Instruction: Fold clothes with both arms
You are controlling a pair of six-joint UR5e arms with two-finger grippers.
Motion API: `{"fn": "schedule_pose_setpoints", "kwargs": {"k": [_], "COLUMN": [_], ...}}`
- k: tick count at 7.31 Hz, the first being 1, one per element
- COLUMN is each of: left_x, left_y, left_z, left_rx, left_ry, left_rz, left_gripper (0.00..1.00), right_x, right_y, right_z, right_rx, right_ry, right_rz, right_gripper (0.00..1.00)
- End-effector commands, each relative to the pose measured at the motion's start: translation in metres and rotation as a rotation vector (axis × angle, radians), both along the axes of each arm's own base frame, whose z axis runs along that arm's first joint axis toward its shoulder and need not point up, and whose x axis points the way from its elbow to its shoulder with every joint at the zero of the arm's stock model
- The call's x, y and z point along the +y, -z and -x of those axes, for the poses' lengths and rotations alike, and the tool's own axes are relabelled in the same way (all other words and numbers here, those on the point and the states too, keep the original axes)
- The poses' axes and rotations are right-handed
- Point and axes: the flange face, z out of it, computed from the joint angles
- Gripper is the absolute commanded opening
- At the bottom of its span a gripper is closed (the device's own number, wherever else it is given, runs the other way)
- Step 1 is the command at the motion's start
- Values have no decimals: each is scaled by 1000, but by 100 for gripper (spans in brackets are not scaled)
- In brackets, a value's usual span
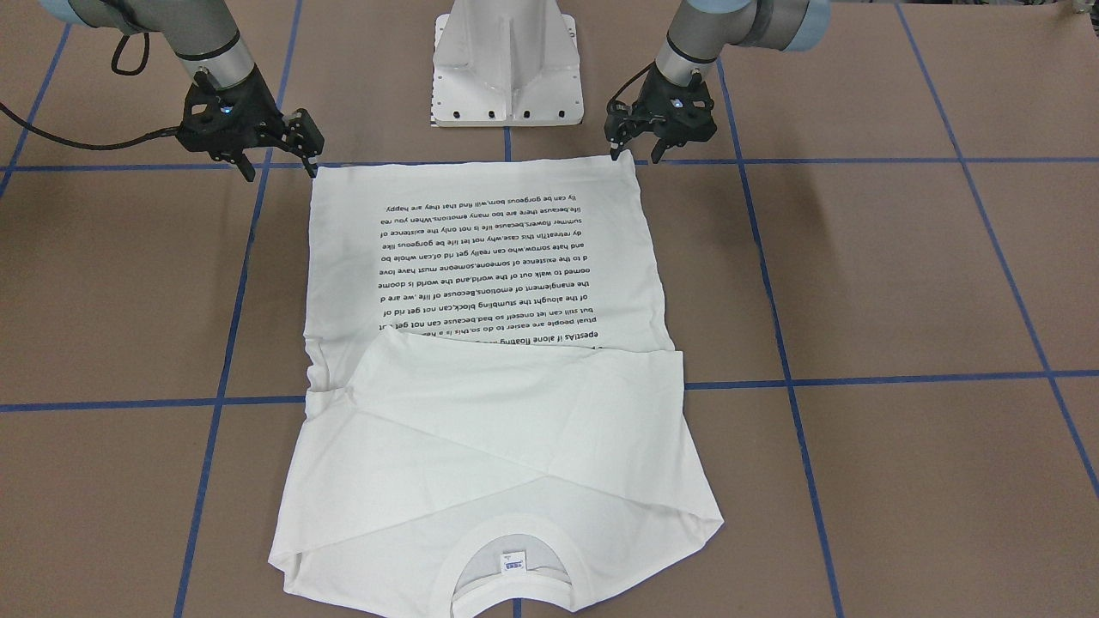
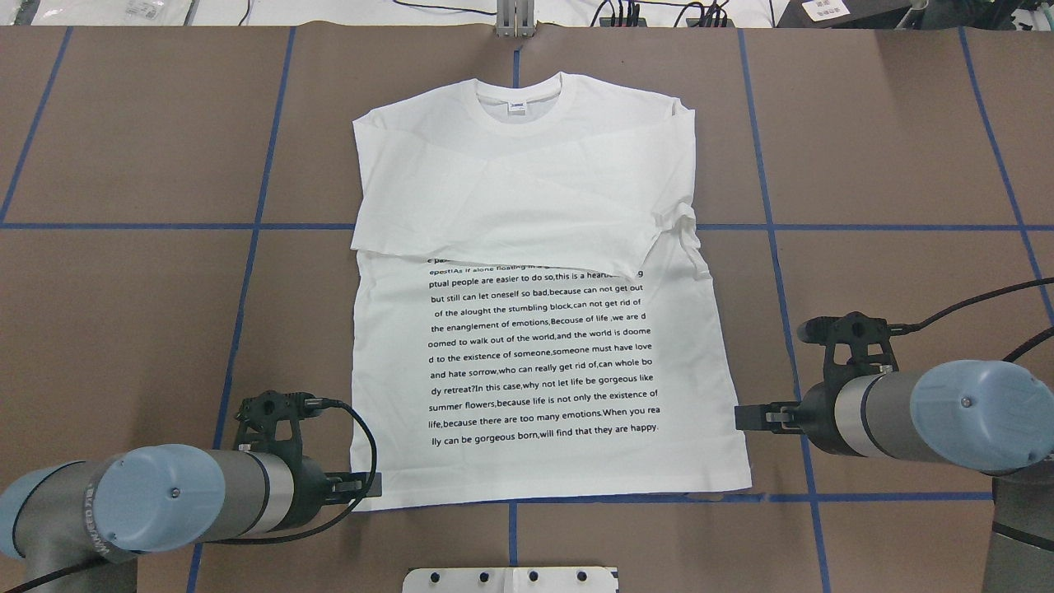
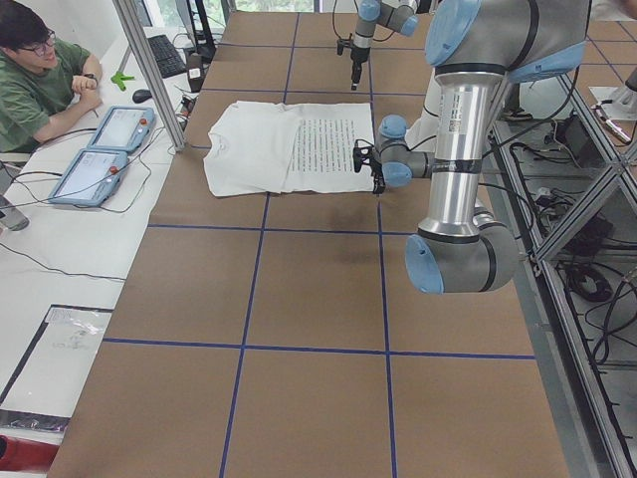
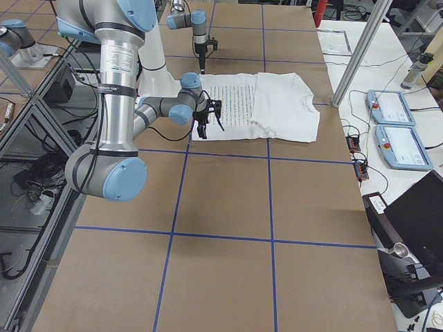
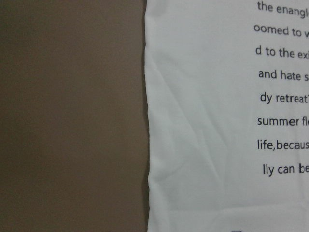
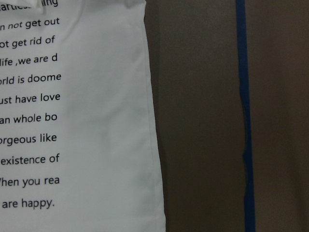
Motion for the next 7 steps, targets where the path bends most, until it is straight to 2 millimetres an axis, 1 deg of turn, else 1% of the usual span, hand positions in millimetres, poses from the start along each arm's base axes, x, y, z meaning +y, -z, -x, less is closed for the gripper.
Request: {"fn": "schedule_pose_setpoints", "kwargs": {"k": [1,2,3,4,6,7], "left_x": [6,10,10,10,10,10], "left_y": [-6,-6,-3,-3,-1,1], "left_z": [-13,-17,-18,-18,-19,-19], "left_rx": [-18,-17,-12,-12,-8,-5], "left_ry": [-13,-22,-22,-24,-24,-24], "left_rz": [3,3,2,2,1,1], "left_gripper": [65,64,55,41,0,0], "right_x": [0,1,0,0,0,0], "right_y": [0,0,0,0,0,-1], "right_z": [0,0,0,0,0,0], "right_rx": [1,1,1,1,1,2], "right_ry": [0,1,0,0,0,0], "right_rz": [-1,-1,-1,-1,-1,0], "right_gripper": [100,100,100,100,100,100]}}
